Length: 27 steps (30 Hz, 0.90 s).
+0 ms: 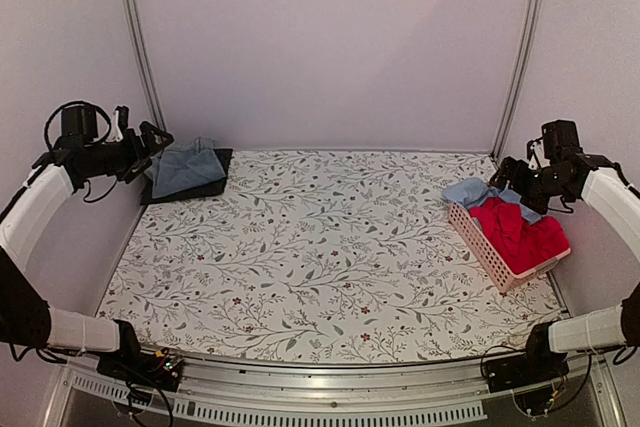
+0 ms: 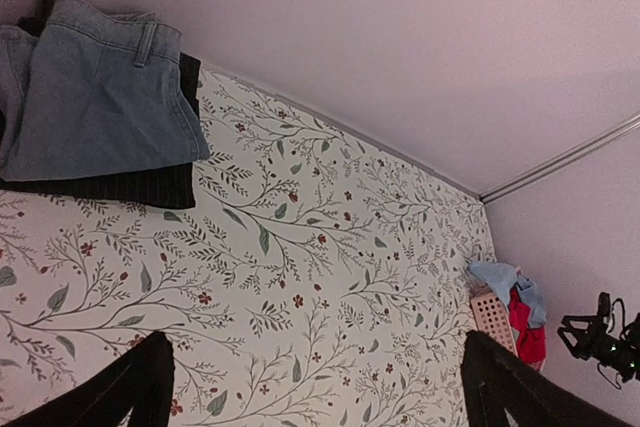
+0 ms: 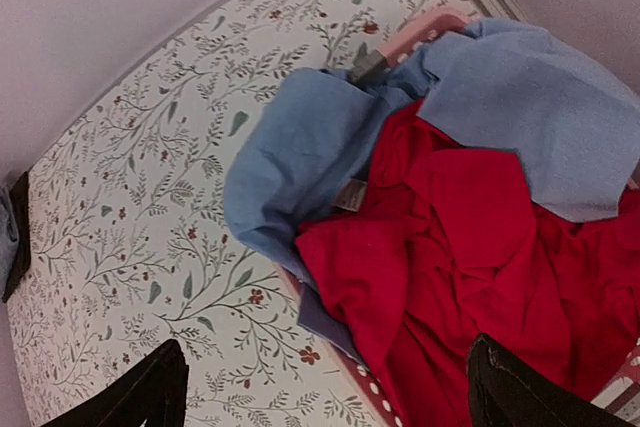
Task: Fold and stack the mixed laundry pile
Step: Pick up the crumpled T-shirt from the bin.
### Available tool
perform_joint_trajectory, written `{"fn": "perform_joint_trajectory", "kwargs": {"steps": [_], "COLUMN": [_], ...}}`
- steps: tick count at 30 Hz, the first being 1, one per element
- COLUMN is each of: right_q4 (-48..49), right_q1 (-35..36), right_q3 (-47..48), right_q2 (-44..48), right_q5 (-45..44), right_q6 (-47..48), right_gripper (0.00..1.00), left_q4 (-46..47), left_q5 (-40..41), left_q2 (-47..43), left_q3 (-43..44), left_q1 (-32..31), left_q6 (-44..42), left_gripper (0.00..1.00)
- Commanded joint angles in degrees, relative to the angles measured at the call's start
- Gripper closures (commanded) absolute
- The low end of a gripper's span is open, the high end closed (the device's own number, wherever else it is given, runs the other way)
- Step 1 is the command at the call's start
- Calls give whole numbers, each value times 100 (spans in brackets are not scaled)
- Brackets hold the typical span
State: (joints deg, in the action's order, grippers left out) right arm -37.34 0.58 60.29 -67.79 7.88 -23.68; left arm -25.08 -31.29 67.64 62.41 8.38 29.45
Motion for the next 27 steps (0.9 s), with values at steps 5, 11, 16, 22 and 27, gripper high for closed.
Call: {"fn": "perform_joint_trajectory", "kwargs": {"steps": [5, 11, 16, 22, 27], "right_q4": [-528, 150, 524, 684, -60], "right_q1": [-763, -805, -820, -996, -990], "right_q3": [-1071, -1296, -1133, -779, -126], "right_q2": [-28, -906, -1577, -2364, -1796], "right_q5": [-366, -527, -1031, -936, -415], "right_q6": [221, 241, 321, 614, 700], "right_gripper": [5, 6, 11, 51, 100], "left_q4": [159, -45, -216, -261, -353], "left_q5": [411, 750, 867, 806, 700], "left_q2": [198, 414, 491, 600, 802], "left_q3": [290, 457, 589, 659, 862], "left_q1": [-118, -153, -156, -135, -140], "left_q6": [445, 332, 228, 232, 114], "left_gripper": [0, 0, 0, 0, 0]}}
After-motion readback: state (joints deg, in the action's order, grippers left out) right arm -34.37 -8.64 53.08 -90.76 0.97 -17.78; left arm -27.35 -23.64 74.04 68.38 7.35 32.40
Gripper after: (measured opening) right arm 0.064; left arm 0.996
